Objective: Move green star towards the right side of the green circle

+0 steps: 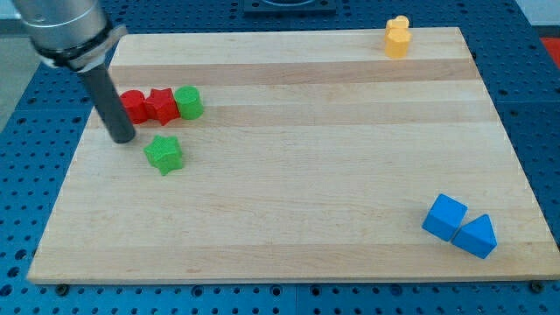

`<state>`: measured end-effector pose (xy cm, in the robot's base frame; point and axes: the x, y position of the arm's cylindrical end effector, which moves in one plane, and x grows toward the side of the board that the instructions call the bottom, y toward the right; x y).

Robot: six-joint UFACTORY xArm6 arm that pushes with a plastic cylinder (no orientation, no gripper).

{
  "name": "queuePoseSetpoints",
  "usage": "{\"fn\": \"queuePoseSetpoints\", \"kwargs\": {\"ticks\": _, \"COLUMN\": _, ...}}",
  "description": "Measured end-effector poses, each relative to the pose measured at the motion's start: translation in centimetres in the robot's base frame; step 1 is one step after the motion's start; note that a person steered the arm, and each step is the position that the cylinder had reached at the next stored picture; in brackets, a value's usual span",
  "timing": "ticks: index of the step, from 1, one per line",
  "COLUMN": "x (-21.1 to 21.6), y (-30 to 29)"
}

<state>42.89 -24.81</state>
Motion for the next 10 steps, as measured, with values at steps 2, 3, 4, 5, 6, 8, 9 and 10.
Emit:
{"fn": "queuePoseSetpoints", "kwargs": {"ticks": 2, "x": 4.5, "y": 4.5}}
{"fn": "queuePoseSetpoints", "kwargs": {"ticks": 3, "x": 3.2, "y": 8.6}}
{"fn": "queuePoseSetpoints", "kwargs": {"ticks": 4, "x": 2.4, "y": 13.1}}
{"fn": "queuePoseSetpoints", "kwargs": {"ticks": 5, "x": 4.9, "y": 13.9}}
{"fn": "queuePoseSetpoints", "kwargs": {"ticks": 6, "x": 7.6, "y": 15.5}}
{"fn": "queuePoseSetpoints", "kwargs": {"ticks": 8, "x": 3.1, "y": 17.2}}
{"fn": "queuePoseSetpoints", "kwargs": {"ticks": 9, "x": 1.3, "y": 17.2}}
{"fn": "queuePoseSetpoints", "kwargs": {"ticks": 10, "x": 0.4, "y": 17.2}}
